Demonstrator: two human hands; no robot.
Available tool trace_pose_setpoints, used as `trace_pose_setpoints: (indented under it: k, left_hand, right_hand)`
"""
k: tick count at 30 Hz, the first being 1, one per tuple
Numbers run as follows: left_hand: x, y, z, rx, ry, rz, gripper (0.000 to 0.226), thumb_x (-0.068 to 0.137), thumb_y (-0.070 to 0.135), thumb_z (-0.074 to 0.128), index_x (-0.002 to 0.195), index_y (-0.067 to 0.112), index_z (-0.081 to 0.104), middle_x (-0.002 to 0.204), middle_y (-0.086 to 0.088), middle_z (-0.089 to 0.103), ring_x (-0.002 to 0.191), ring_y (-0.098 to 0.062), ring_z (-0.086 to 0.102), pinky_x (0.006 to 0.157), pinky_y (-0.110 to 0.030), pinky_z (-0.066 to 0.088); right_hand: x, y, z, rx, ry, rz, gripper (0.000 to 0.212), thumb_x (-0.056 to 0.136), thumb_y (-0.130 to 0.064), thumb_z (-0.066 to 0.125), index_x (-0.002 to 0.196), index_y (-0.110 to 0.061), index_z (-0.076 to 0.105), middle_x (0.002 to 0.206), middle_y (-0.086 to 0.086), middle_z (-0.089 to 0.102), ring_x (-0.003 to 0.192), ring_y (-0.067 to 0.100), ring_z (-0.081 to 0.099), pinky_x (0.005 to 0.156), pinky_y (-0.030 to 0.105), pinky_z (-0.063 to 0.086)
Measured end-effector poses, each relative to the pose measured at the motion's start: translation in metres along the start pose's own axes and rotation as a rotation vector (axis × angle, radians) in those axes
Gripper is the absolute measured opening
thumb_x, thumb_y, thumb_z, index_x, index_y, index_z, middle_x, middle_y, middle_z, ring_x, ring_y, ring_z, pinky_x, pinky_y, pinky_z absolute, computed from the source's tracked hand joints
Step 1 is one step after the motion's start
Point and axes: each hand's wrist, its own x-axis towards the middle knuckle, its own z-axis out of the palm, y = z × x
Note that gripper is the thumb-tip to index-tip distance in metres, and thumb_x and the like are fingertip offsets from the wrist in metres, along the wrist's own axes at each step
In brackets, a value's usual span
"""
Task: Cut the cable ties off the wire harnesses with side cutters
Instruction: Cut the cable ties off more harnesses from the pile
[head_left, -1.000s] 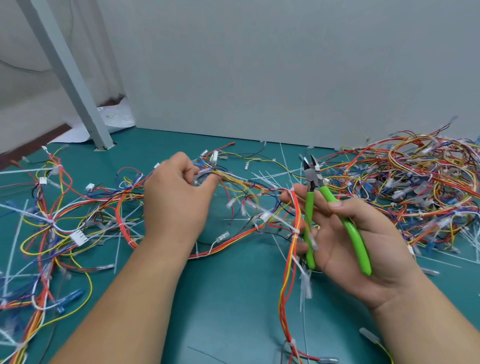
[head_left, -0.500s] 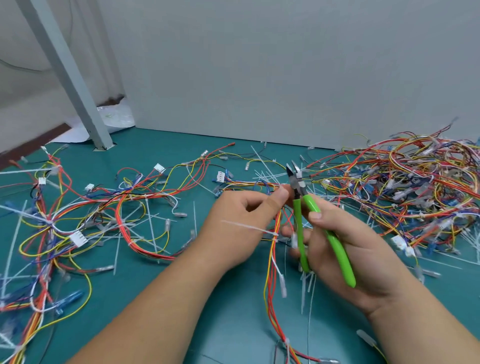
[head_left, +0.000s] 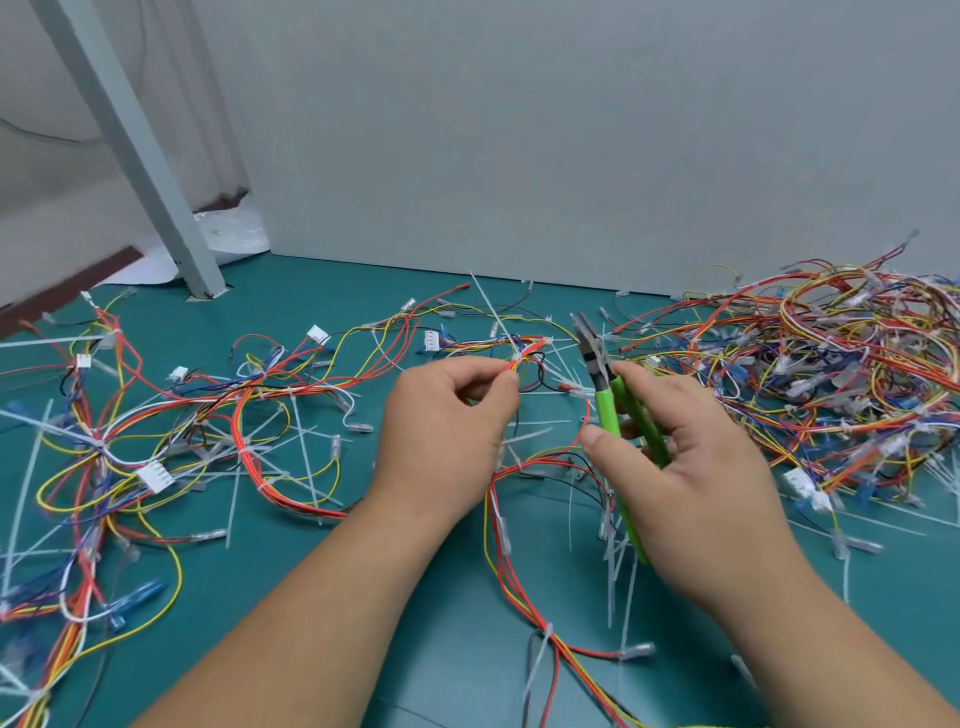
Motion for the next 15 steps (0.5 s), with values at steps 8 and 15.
trace_pose_setpoints:
  k: [8, 15]
  left_hand:
    - [-0.0014, -0.0017, -0.0025, 0.208, 0.029, 0.135, 0.016, 0.089, 0.029, 0.067, 0.075, 0.035, 0.073, 0.073, 0.023, 0.069, 0.060, 0.001, 0.056, 0.057, -0.015, 0.042]
    - [-0.0016, -0.0032, -0.0014, 0.218, 0.014, 0.158, 0.010, 0.089, 0.029, 0.069, 0.088, 0.030, 0.079, 0.078, 0.022, 0.071, 0.066, 0.005, 0.057, 0.065, -0.021, 0.043]
  right_hand:
    - [-0.0015, 0.0061, -0.0020, -0.259, -0.037, 0.007, 0.059, 0.084, -0.040, 0.075, 0.139, -0.025, 0.059, 0.114, -0.018, 0.057, 0.106, 0.001, 0.057, 0.096, 0.022, 0.044]
    - [-0.0020, 0.0058, -0.0016, -0.374, 0.053, -0.051, 0.045, 0.078, -0.032, 0.085, 0.122, -0.024, 0.075, 0.113, -0.011, 0.070, 0.098, 0.010, 0.064, 0.088, 0.022, 0.044]
